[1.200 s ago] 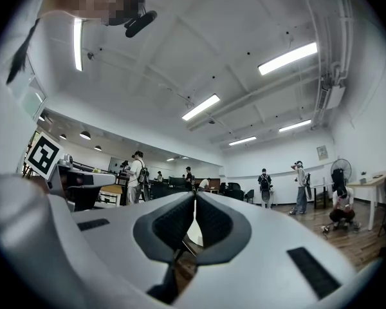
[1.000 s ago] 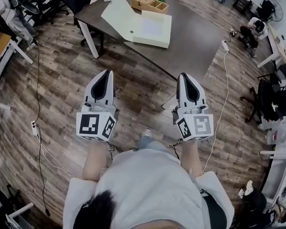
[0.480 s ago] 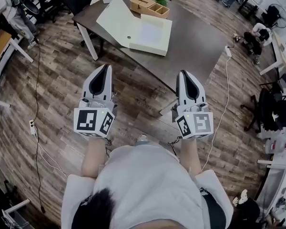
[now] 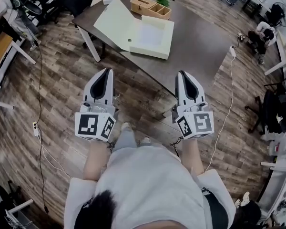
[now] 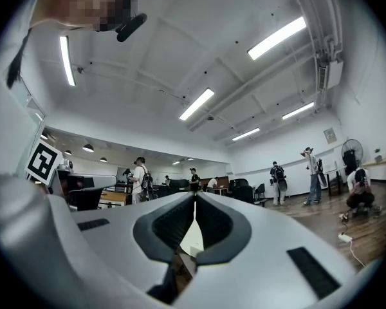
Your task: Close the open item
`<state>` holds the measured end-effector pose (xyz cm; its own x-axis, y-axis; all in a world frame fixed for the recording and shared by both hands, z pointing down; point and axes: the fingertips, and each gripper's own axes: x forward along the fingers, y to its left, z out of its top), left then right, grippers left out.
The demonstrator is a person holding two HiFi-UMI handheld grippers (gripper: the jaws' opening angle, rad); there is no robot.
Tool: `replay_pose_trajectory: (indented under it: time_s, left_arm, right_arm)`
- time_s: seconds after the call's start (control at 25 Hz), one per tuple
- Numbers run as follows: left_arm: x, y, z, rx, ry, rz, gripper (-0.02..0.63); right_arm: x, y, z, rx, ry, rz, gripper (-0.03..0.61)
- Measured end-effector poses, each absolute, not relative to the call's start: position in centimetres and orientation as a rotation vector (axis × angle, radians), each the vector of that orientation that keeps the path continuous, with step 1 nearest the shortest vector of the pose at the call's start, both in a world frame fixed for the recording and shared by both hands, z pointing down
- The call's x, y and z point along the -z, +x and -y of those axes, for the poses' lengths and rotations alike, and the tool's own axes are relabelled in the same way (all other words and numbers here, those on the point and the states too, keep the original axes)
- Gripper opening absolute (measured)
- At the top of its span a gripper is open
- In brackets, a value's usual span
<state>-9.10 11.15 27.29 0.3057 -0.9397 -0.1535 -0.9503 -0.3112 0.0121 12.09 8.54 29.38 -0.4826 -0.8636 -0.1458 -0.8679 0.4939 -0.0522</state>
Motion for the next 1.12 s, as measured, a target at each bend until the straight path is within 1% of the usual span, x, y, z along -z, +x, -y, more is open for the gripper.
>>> replay_pose_trajectory:
  time_s: [0.32,0.76,1.12]
  left_arm:
    - [-28.7,-11.4,-4.5,-0.21,-2.524,-1.785,0.009]
    - [-27.5,-16.2,7.5,-0.213,-2.542,-1.724,0.009]
    - [-27.1,-19.5,15.0,-0.2,-2.571,-1.666,0.009]
  right_arm:
    - [-30.4,10.5,-2.9,-0.028,-1.582,-2.56,0.014]
    - [-29.4,6.3,7.9,-0.059,-1.651,-2.495,0.013]
    - [-28.9,3.3,14.5,-0.075,-1.703,-2.447,0.014]
